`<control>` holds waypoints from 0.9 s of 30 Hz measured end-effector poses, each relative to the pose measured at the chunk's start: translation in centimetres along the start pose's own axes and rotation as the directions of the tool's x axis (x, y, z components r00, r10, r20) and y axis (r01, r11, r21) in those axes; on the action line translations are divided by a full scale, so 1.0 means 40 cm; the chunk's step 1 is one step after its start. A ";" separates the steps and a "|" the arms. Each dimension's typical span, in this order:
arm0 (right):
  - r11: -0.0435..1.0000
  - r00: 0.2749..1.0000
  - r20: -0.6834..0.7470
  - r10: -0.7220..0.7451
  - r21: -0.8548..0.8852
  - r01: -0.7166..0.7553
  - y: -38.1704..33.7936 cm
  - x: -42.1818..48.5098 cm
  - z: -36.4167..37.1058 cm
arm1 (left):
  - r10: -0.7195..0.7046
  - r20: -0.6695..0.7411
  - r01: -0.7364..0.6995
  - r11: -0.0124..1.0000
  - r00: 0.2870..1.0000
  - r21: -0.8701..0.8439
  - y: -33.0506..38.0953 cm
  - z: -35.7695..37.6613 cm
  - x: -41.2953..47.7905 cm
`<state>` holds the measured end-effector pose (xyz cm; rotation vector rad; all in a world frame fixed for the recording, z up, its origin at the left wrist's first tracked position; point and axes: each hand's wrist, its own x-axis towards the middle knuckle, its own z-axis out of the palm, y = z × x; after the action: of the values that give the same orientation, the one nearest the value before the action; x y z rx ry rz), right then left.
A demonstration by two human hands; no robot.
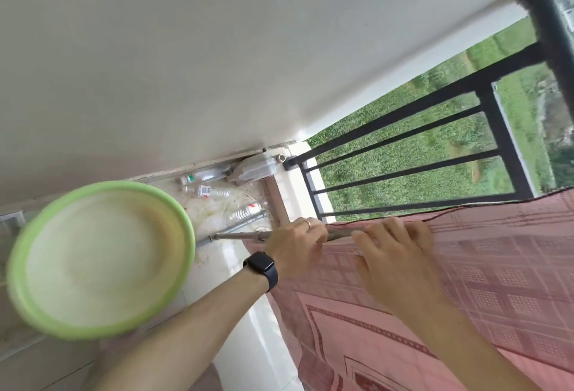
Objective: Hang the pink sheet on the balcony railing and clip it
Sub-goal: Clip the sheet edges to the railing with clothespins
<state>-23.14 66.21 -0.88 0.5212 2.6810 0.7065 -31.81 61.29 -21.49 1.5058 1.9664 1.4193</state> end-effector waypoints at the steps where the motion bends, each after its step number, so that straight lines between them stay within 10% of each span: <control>1: 1.000 1.000 0.010 -0.005 0.006 0.005 0.003 0.005 -0.002 | -0.002 -0.010 0.002 1.000 1.000 0.025 0.002 0.014 -0.017; 13: 0.994 0.999 0.053 0.011 0.107 -0.017 0.000 0.000 -0.003 | -0.391 0.119 0.382 0.919 0.913 0.093 0.019 0.085 -0.063; 27: 0.992 0.995 0.093 0.041 0.116 -0.052 -0.020 0.004 0.012 | -0.132 -0.021 0.133 0.990 0.991 0.055 -0.014 0.074 -0.085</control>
<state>-23.32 65.82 -1.72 0.6325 2.6453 0.5249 -28.63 59.96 -24.45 1.3620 2.0909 1.3373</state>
